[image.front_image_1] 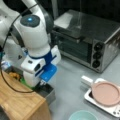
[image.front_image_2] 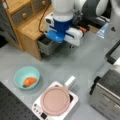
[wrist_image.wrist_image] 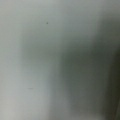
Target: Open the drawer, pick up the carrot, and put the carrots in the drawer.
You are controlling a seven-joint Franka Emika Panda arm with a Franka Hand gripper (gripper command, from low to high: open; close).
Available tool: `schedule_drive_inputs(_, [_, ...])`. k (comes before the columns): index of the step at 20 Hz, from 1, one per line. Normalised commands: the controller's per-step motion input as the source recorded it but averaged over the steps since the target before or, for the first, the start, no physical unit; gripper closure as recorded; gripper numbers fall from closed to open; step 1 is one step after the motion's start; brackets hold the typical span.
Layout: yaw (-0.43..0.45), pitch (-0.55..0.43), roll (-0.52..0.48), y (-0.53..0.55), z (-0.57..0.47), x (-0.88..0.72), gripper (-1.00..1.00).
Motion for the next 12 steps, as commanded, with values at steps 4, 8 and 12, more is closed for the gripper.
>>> schedule_drive_inputs(4, [-0.061, -0.061, 0.089, 0.11, -0.06, 0.05, -1.00])
schedule_drive_inputs(8, [-0.061, -0.061, 0.089, 0.11, -0.06, 0.05, -1.00])
schedule_drive_inputs(12, [-0.061, -0.061, 0.089, 0.11, -0.06, 0.05, -1.00])
